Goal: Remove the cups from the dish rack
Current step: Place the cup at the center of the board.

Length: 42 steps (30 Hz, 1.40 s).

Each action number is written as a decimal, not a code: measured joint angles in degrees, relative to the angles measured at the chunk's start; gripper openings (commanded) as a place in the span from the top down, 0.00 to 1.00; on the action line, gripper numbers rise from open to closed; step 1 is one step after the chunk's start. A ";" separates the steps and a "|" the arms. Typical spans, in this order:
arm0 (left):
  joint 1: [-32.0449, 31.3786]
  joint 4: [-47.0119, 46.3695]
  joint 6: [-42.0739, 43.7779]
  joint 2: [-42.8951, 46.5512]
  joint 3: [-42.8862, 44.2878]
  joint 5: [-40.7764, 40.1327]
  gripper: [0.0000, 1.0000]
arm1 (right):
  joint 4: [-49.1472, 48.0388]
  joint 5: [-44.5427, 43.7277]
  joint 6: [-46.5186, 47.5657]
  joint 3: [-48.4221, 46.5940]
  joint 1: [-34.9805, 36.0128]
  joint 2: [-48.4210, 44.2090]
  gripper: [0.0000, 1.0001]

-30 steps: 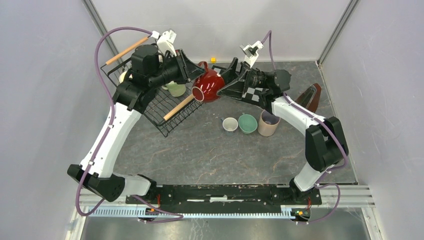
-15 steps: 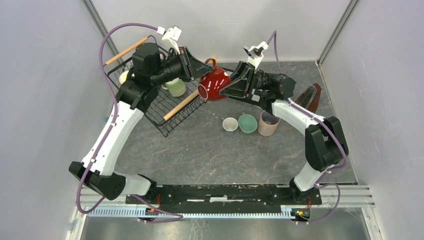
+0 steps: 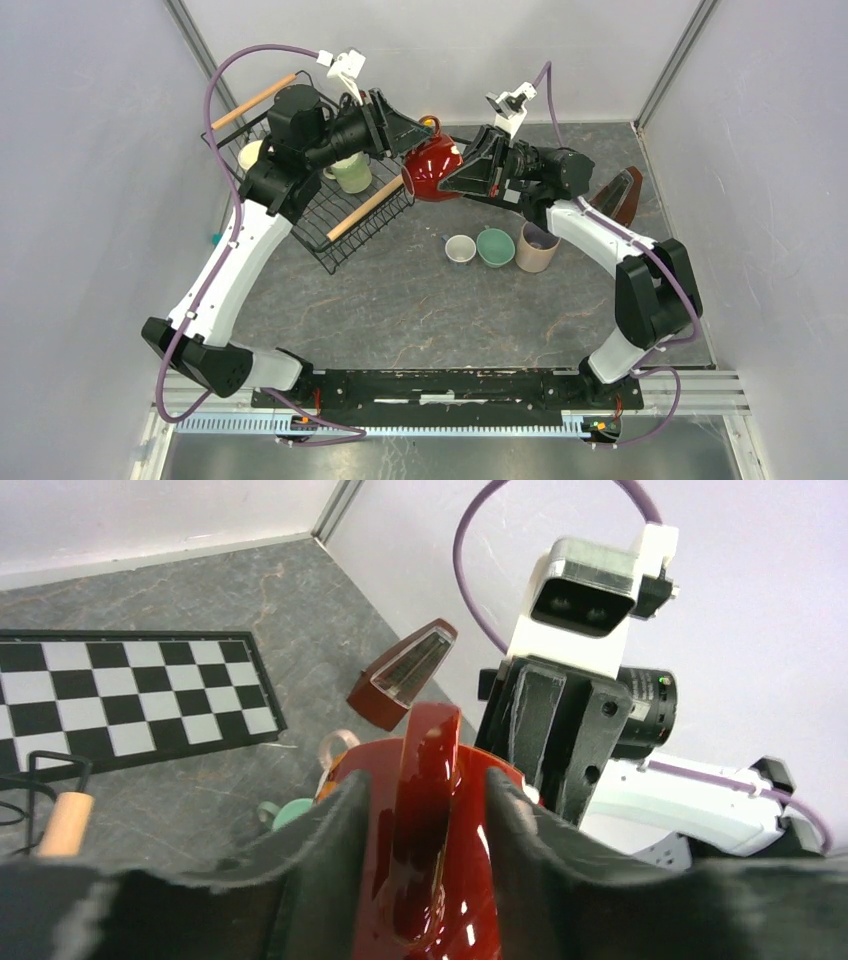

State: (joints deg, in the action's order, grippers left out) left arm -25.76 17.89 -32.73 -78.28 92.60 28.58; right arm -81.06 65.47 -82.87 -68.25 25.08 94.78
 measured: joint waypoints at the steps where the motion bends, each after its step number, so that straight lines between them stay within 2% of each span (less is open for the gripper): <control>1: 0.00 -0.26 -0.42 0.00 0.00 -0.07 0.27 | 1.60 0.31 1.36 0.31 0.00 -0.70 1.00; 5: 0.02 -0.66 -1.53 0.02 0.00 -1.36 0.04 | 10.32 0.76 8.26 0.79 0.04 -3.41 1.00; 7: 0.02 -0.44 -1.68 0.04 0.00 -2.45 0.00 | 15.65 0.55 12.04 0.79 0.02 -4.70 1.00; 12: 0.02 1.16 -1.75 0.50 0.00 -7.43 0.00 | 38.34 -2.54 26.69 -1.29 0.04 -8.22 1.00; 16: 0.02 3.50 -1.75 1.73 0.00 -12.00 0.00 | 60.33 -9.64 39.89 -5.95 0.04 -9.92 1.00; 21: 0.02 6.12 -1.75 3.54 0.04 -15.26 0.00 | 78.25 -18.84 49.75 -6.64 0.04 -13.33 1.00; 30: -1.29 11.30 -2.19 5.42 -1.05 -18.18 0.00 | 103.10 -36.00 59.36 -8.24 1.03 -18.82 1.00; 42: -5.68 15.21 -2.62 10.45 -6.91 -19.52 0.00 | 126.05 -61.40 65.46 -12.28 2.67 -26.10 1.00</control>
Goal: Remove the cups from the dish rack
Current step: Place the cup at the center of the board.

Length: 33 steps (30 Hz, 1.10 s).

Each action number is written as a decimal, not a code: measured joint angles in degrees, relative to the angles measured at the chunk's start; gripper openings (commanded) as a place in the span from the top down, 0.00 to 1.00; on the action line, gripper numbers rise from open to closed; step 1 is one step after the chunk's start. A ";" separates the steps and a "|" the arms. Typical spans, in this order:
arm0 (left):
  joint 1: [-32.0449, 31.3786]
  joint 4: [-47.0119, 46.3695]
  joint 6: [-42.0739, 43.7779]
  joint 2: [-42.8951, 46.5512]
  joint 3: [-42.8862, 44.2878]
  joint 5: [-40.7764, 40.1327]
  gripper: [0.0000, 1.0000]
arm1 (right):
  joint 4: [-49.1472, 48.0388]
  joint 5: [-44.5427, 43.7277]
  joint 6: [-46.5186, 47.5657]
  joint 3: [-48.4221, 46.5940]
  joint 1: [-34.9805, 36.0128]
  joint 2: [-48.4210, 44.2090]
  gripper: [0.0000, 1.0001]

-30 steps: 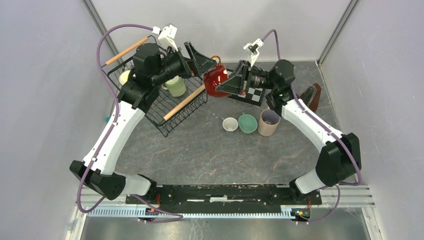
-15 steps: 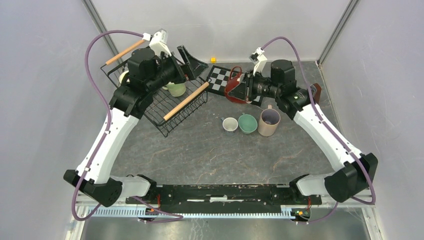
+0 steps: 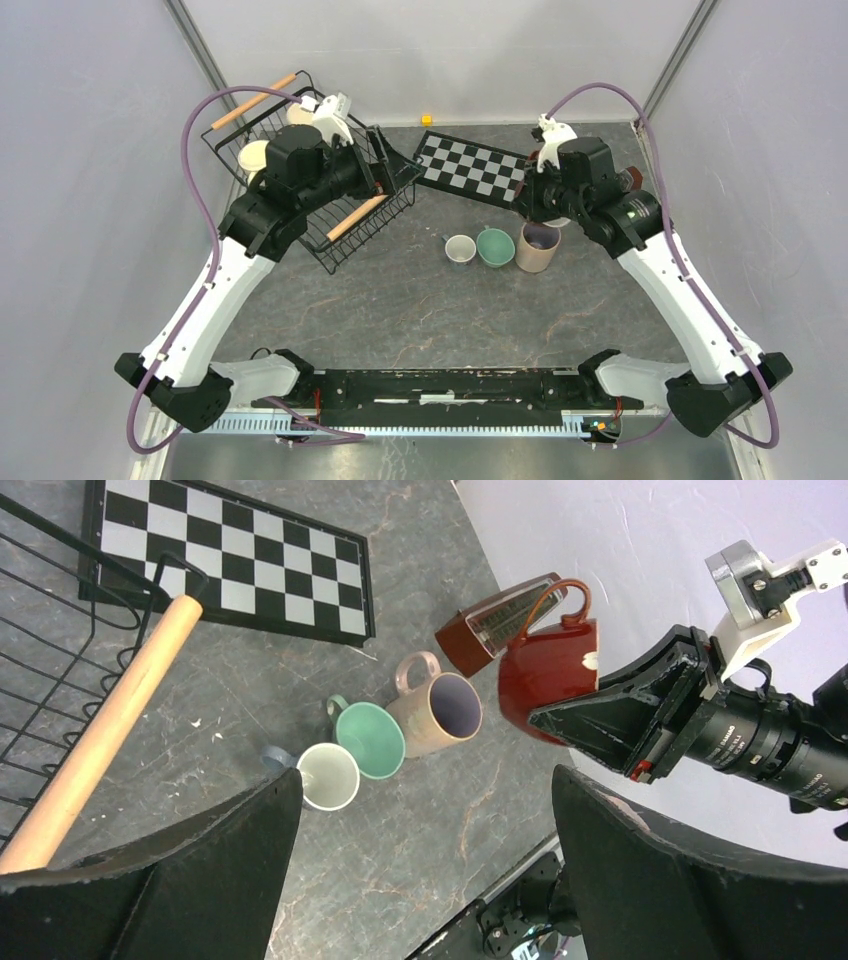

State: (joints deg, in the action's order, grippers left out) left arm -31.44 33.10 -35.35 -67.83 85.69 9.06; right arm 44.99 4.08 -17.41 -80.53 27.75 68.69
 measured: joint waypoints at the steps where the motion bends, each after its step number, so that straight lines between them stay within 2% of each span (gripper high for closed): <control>1: -0.24 0.02 0.00 0.04 -0.24 0.02 0.00 | 1.46 -1.88 0.07 0.00 0.00 -0.48 1.00; 9: -2.10 0.68 0.00 0.07 -1.60 0.31 0.00 | 9.70 -14.01 0.20 2.43 -0.31 -4.09 1.00; 16: -2.71 0.76 0.02 0.07 -2.64 1.11 0.00 | 11.98 -19.58 -0.35 11.65 -2.71 -9.40 1.00; 23: -2.82 0.61 0.02 0.07 -3.28 2.34 0.00 | 11.34 -19.63 -0.24 21.29 -6.16 -11.85 1.00; 33: -2.82 0.07 0.07 0.00 -3.82 3.65 0.00 | 3.10 -14.64 1.38 32.87 -13.46 -10.95 1.00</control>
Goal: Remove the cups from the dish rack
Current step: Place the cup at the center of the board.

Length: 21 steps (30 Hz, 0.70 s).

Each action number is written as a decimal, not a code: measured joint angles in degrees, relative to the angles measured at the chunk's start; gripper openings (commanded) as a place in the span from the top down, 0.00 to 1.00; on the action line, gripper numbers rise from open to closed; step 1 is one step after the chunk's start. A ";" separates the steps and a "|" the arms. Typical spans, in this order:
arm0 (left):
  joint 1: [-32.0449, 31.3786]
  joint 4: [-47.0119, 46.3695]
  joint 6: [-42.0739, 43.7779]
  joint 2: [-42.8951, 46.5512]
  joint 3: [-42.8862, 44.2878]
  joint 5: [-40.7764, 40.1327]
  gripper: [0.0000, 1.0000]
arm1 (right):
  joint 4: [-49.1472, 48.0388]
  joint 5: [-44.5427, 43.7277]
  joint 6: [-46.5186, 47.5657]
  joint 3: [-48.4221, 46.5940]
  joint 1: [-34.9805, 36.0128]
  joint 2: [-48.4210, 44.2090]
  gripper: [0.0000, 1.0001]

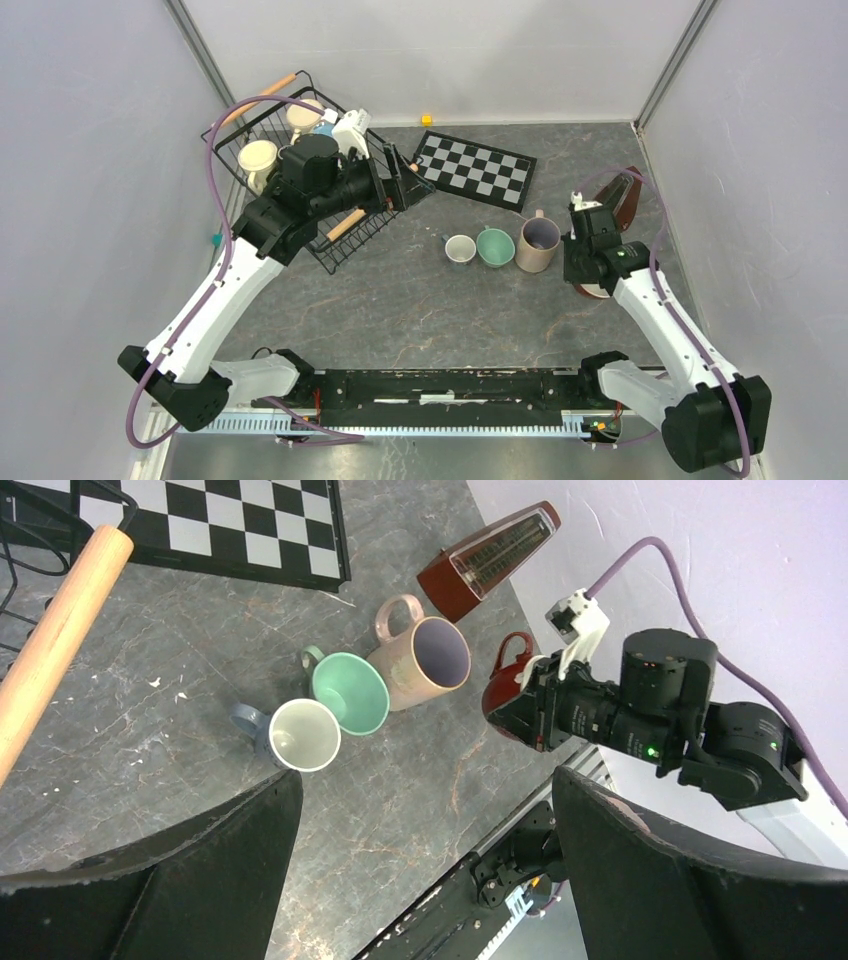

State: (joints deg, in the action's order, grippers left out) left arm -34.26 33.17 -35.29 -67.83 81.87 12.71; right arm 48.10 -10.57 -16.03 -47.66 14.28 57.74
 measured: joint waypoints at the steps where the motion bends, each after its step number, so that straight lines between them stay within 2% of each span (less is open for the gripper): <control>1: 0.00 -0.20 0.00 0.00 -0.20 0.07 0.00 | -0.90 0.50 0.15 0.87 -0.50 0.44 1.00; 21: 0.00 -0.46 0.04 -0.04 -1.31 1.18 0.00 | -13.79 4.37 4.17 5.01 -3.54 12.52 1.00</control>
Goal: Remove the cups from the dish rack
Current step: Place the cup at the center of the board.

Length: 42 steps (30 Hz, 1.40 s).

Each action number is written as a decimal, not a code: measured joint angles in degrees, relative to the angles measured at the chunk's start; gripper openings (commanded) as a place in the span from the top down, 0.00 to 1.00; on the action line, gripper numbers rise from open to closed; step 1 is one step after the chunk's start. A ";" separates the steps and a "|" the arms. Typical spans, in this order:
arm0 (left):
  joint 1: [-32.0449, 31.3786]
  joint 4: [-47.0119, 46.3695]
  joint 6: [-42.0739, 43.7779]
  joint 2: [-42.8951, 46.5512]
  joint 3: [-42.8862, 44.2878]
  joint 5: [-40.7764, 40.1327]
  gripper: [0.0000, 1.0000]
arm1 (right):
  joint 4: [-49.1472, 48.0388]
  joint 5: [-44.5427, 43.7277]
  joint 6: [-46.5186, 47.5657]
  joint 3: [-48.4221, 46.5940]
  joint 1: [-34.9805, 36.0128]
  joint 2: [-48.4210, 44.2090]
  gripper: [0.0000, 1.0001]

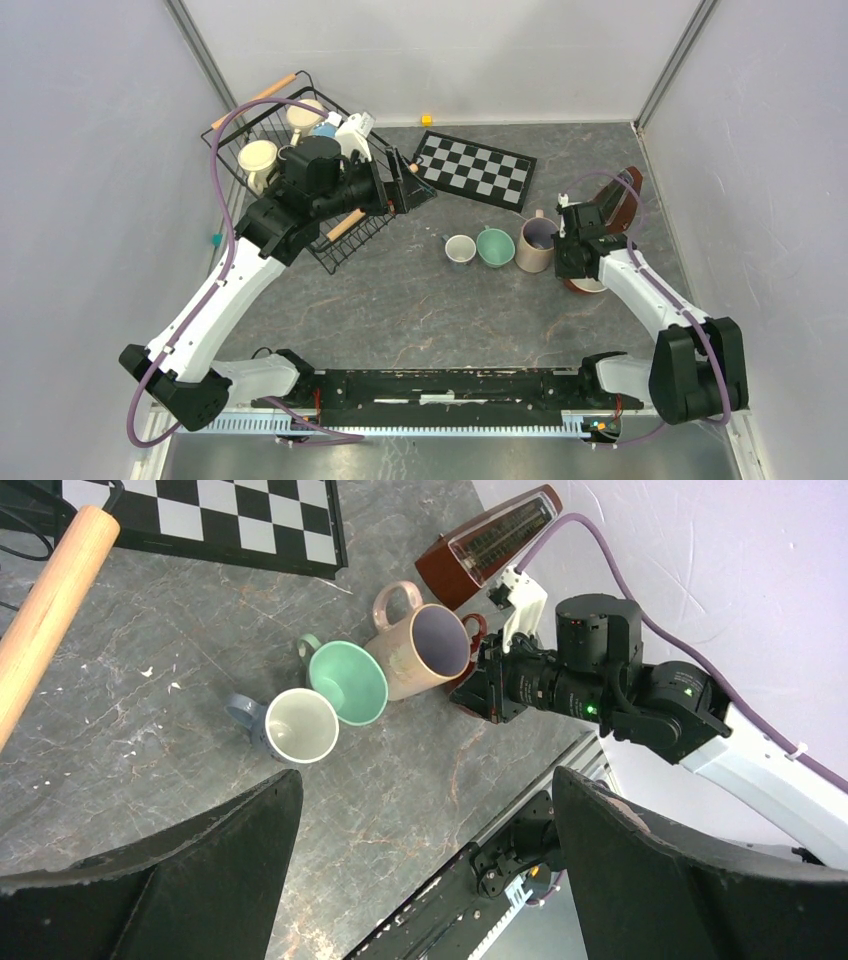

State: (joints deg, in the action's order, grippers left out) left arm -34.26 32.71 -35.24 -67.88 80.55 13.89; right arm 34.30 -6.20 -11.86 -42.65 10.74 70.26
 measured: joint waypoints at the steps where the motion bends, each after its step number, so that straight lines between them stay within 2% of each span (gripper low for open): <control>1: 0.00 -0.02 -0.02 0.00 -0.04 0.02 0.00 | -0.39 -0.02 0.13 0.17 0.00 0.37 1.00; 13: 0.00 -0.02 0.00 0.00 -0.35 0.20 0.00 | -2.60 -1.42 0.57 0.39 -0.09 2.95 0.99; 22: 0.00 -0.07 0.00 0.02 -0.66 0.20 0.00 | -3.02 -2.08 0.63 0.37 -0.11 2.99 0.84; 42: 0.00 -0.04 0.00 0.37 -2.40 0.20 0.00 | -3.80 -1.57 0.74 0.37 -0.13 1.79 0.70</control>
State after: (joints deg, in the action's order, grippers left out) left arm -34.26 32.67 -35.24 -67.51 78.15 14.09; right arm 30.50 -7.77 -11.11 -42.28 10.61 72.05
